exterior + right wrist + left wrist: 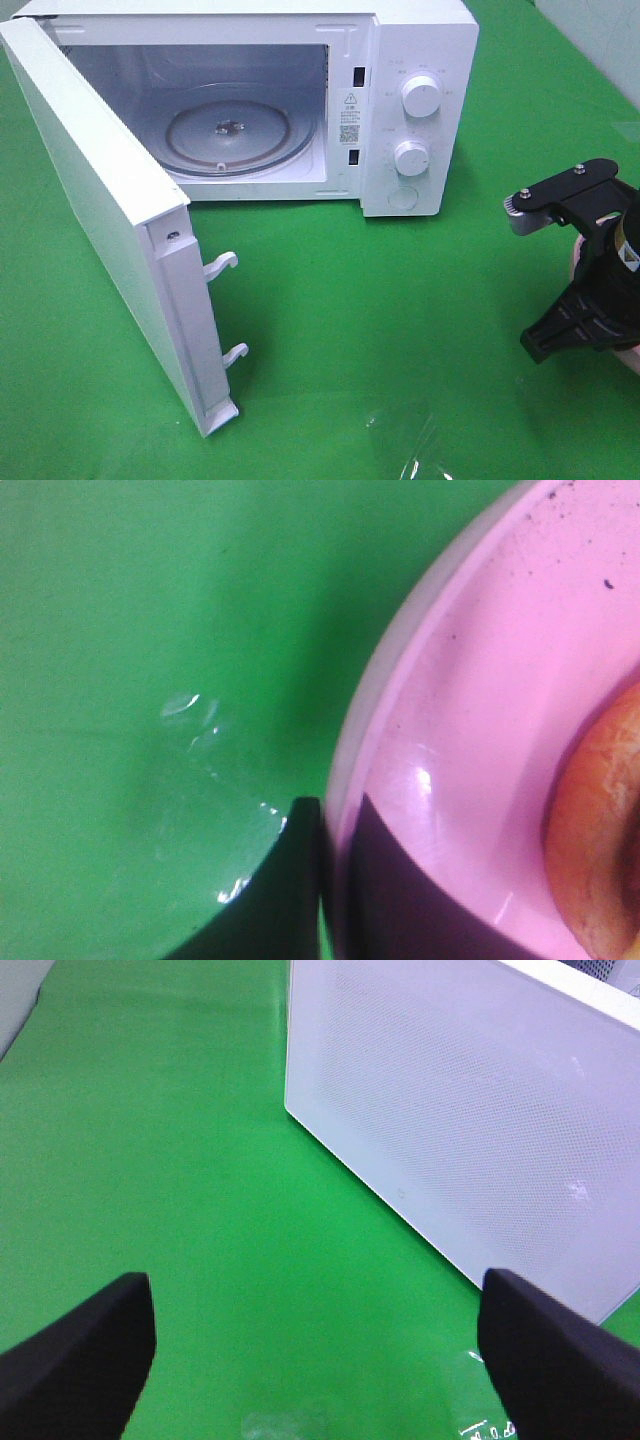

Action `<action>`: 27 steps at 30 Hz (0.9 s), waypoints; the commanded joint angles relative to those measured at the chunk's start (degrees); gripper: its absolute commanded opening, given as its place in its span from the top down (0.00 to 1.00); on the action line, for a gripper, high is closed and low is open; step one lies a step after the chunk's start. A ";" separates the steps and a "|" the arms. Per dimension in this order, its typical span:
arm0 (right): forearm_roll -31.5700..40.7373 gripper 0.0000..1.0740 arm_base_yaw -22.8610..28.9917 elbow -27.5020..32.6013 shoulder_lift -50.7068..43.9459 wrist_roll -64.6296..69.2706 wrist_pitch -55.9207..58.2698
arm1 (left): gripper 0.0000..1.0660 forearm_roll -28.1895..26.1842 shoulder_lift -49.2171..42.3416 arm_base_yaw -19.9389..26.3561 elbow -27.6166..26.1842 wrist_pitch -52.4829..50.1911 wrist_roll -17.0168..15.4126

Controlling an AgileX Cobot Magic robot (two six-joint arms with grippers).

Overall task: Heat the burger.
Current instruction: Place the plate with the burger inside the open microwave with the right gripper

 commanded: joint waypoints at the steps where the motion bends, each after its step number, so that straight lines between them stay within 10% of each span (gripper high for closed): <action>1: -2.92 1.00 3.84 0.57 -2.35 -2.23 2.64 | 0.25 -0.23 -0.86 0.17 0.17 -0.63 -0.23; 27: -5.84 1.00 24.52 3.55 -3.95 -9.17 3.72 | 0.25 -0.23 -0.86 0.17 0.17 -0.63 -0.23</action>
